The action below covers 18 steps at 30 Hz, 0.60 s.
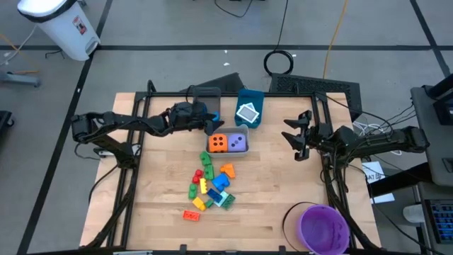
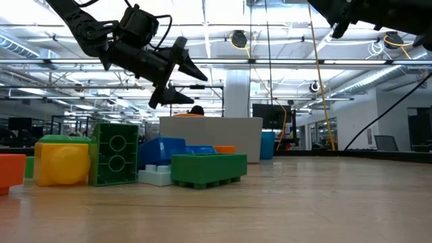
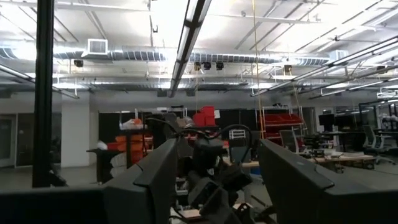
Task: Pick & Place Toys
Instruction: Put the top green game piece into the black bin
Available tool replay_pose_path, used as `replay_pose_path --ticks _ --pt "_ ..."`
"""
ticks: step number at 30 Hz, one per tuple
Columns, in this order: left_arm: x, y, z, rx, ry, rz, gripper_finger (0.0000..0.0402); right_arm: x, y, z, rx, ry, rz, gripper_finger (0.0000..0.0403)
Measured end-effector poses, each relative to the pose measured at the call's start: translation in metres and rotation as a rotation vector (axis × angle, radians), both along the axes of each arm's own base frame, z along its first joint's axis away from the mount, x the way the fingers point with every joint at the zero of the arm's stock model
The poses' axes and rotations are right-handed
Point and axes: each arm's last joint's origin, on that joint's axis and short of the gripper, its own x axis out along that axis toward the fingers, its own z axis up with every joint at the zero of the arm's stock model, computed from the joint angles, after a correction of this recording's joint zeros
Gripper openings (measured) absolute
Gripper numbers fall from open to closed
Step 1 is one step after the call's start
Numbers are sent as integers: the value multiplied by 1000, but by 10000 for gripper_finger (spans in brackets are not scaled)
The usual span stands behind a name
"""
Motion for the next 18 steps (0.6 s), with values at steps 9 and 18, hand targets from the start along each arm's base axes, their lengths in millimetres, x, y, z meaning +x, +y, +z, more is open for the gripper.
replay_pose_path --ticks 9,18 --pt "0 -4 1 21 18 -23 365 3 0 -6 19 61 10 196" --pt "-25 -57 44 188 32 -331 365 3 0 -6 19 65 11 196"
